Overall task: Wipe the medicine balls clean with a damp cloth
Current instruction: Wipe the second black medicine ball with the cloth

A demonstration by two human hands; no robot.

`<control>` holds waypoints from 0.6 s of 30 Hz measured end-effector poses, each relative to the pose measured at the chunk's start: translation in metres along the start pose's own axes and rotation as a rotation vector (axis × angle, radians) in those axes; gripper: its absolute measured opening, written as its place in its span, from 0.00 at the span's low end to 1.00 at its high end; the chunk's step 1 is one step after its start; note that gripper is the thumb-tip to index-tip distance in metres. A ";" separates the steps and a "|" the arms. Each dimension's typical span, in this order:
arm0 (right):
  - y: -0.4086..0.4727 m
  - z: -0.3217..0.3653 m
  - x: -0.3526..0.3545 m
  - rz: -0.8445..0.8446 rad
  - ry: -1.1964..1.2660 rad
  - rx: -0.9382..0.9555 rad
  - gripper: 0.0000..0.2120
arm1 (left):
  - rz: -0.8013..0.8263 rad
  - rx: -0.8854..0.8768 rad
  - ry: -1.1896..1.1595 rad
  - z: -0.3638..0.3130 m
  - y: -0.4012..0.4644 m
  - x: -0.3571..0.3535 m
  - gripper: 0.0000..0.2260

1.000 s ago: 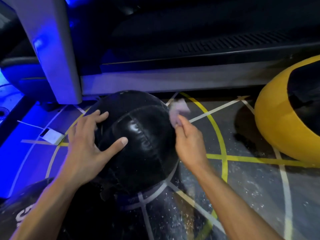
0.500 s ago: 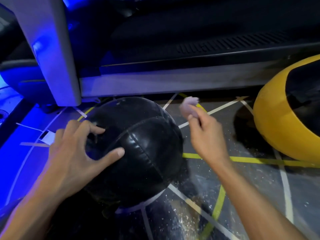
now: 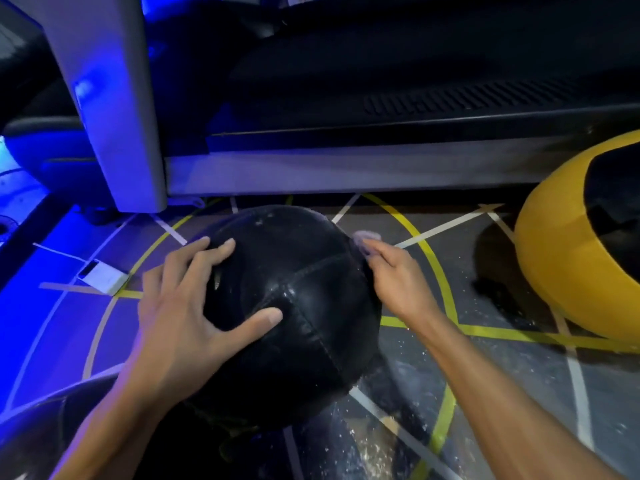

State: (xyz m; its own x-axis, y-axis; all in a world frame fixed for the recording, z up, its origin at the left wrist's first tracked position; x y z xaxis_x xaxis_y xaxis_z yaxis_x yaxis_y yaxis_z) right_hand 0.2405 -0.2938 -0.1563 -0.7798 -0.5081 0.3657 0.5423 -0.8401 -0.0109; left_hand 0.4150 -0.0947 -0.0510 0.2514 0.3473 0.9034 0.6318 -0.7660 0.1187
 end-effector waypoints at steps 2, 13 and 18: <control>-0.019 0.031 -0.002 -0.006 0.016 0.190 0.20 | -0.021 0.005 0.012 -0.002 -0.004 -0.001 0.47; -0.044 0.052 0.011 -0.004 0.026 0.369 0.20 | -0.046 -0.149 -0.066 -0.019 -0.007 0.006 0.21; -0.004 0.003 0.022 0.093 -0.148 0.153 0.17 | -0.073 -0.188 -0.084 -0.025 -0.020 0.005 0.21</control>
State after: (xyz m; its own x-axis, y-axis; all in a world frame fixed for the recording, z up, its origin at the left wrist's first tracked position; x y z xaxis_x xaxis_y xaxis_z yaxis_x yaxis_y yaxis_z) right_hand 0.2222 -0.3015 -0.1451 -0.6761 -0.5391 0.5022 0.6595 -0.7467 0.0863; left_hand 0.3853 -0.0913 -0.0387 0.2752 0.4434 0.8530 0.5046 -0.8218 0.2644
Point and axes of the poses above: each hand's wrist, its own y-axis towards the middle knuckle, its own x-axis out of the back of the hand, z = x × y, the point moved 3 cm from there along y, towards the middle knuckle, and after that the axes turned 7 degrees about x, right-handed, at the moved point
